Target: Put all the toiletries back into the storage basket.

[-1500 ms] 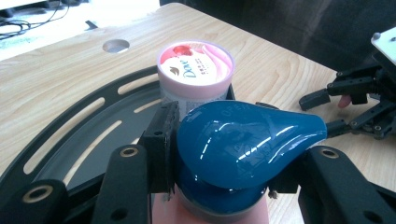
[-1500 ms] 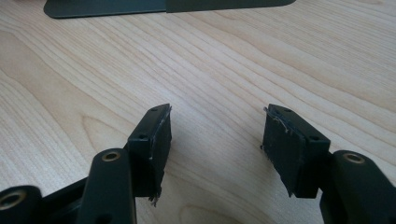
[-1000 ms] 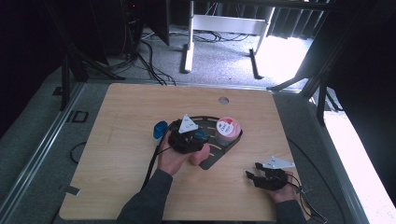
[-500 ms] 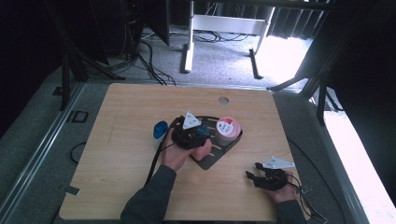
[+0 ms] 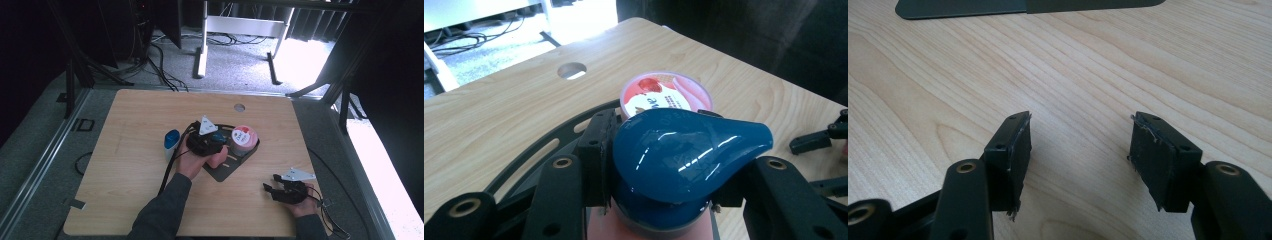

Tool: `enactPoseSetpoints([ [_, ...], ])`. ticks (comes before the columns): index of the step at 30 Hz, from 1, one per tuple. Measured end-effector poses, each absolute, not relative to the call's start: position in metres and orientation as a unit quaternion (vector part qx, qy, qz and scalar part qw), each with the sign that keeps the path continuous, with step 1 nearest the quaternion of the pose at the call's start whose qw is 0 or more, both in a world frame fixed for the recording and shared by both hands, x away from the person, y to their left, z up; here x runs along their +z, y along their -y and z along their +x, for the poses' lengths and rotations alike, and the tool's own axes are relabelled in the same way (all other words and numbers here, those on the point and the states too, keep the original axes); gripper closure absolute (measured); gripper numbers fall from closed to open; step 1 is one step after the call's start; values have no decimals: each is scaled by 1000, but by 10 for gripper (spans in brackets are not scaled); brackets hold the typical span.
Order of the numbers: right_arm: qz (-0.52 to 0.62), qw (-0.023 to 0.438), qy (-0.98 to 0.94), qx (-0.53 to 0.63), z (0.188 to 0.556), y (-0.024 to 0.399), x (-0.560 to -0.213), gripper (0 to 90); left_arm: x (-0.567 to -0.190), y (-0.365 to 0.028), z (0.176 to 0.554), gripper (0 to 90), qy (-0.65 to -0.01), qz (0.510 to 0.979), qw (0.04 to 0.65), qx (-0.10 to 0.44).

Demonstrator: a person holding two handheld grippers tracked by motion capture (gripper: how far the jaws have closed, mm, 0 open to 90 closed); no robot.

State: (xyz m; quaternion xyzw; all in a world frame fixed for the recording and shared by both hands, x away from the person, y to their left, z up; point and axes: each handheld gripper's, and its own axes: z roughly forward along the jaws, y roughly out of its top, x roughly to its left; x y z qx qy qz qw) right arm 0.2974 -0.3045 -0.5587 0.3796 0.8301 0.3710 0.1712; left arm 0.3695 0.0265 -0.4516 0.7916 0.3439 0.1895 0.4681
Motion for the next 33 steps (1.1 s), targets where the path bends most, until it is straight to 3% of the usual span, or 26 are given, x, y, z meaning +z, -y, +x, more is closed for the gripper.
enactPoseSetpoints([
  [33,377,171,-831,371,298,305,-559,411,-457,-18,407,530,-374,782,452,211],
])
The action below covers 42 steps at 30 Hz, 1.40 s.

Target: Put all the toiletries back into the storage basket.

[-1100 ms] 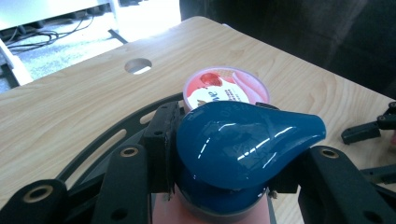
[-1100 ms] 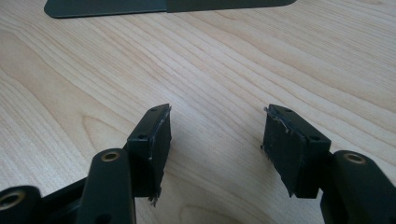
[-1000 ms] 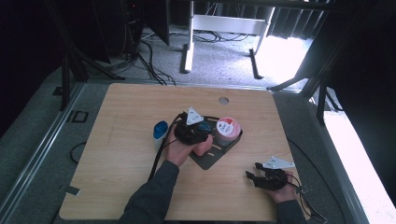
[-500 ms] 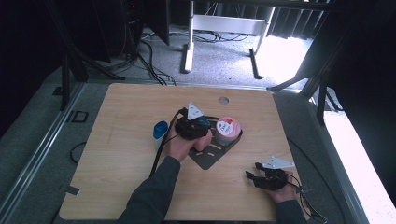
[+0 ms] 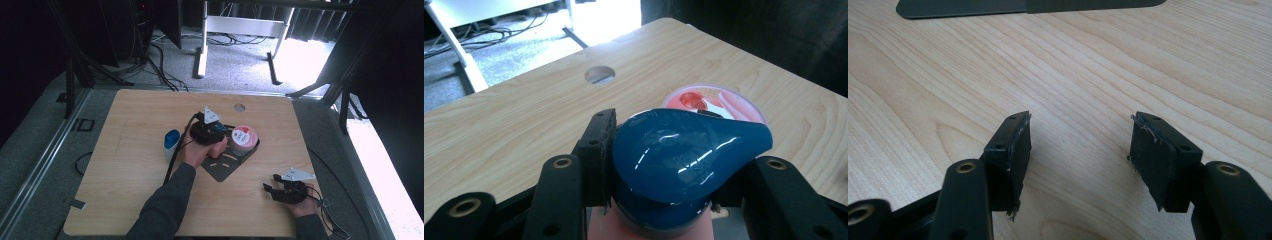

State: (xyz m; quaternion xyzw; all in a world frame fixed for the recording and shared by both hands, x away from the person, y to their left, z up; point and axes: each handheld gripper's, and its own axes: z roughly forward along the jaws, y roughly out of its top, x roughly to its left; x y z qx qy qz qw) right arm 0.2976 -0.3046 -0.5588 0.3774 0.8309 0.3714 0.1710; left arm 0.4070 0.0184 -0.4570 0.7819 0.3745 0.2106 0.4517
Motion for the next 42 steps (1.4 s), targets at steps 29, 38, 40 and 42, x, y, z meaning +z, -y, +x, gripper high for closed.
enactPoseSetpoints([
  [29,377,171,-831,371,298,305,-559,410,-468,-4,441,531,-404,777,430,216],
  [38,377,171,-831,371,298,305,-559,410,-468,1,448,531,-406,776,428,222],
  [40,377,171,-831,371,298,305,-559,410,-468,-1,450,531,-411,773,427,227],
  [42,377,171,-831,371,298,304,-559,410,-469,-2,451,531,-415,770,427,228],
])
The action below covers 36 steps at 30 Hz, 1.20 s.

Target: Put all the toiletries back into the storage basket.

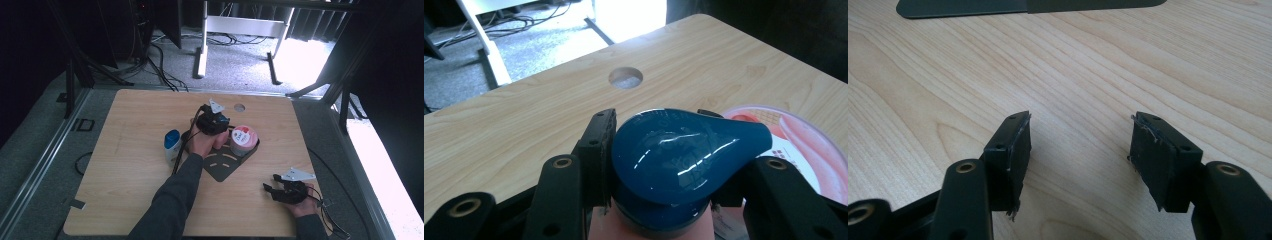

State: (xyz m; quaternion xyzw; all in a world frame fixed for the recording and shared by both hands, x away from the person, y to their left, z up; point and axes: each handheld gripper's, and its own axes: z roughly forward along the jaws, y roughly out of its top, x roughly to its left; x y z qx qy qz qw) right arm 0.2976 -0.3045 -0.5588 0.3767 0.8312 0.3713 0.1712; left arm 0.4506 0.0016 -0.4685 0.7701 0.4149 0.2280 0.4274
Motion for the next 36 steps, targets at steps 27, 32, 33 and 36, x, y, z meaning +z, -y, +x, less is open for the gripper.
enactPoseSetpoints([
  [27,377,171,-831,371,297,304,-559,410,-467,0,459,531,-437,758,422,236],
  [32,377,171,-831,371,297,304,-559,410,-466,1,459,531,-432,760,427,232],
  [33,377,171,-831,371,297,304,-559,410,-465,2,459,531,-431,760,428,232],
  [36,377,171,-831,371,297,304,-559,409,-465,5,459,531,-426,762,430,231],
])
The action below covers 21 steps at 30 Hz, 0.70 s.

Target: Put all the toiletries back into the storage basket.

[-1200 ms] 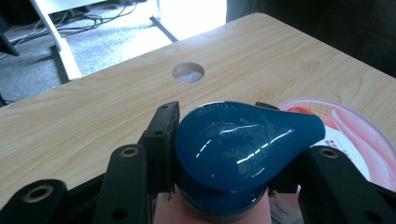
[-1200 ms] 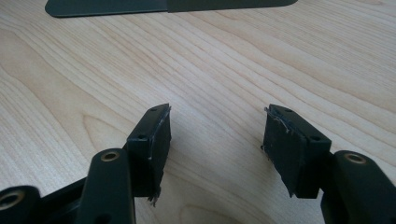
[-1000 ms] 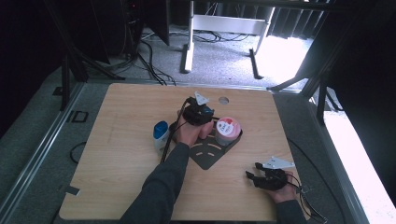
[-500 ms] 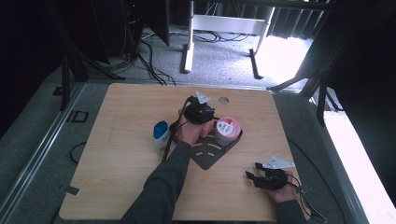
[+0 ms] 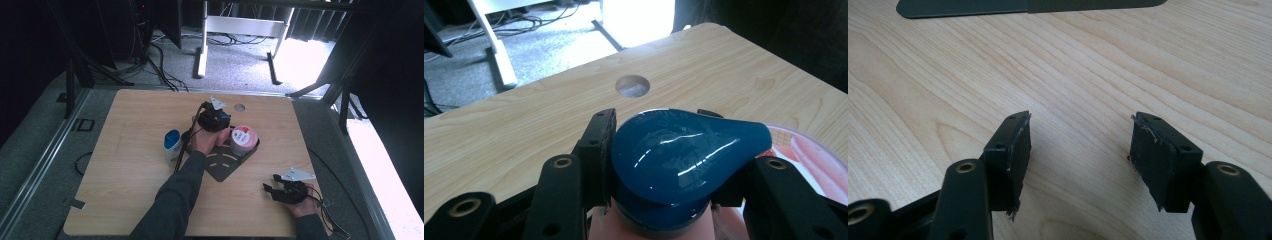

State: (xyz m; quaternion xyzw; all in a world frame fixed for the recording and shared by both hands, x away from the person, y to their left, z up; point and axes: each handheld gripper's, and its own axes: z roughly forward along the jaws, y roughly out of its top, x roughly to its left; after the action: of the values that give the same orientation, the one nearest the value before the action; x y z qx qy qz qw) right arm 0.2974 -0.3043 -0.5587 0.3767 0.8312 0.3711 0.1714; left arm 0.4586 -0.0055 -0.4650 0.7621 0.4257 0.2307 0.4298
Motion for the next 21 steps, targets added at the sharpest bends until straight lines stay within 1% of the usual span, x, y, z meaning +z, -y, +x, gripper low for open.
enactPoseSetpoints([
  [4,377,171,-831,371,297,304,-559,410,-465,10,459,531,-418,767,429,230],
  [21,377,171,-831,371,297,304,-559,410,-468,14,462,531,-422,763,432,231],
])
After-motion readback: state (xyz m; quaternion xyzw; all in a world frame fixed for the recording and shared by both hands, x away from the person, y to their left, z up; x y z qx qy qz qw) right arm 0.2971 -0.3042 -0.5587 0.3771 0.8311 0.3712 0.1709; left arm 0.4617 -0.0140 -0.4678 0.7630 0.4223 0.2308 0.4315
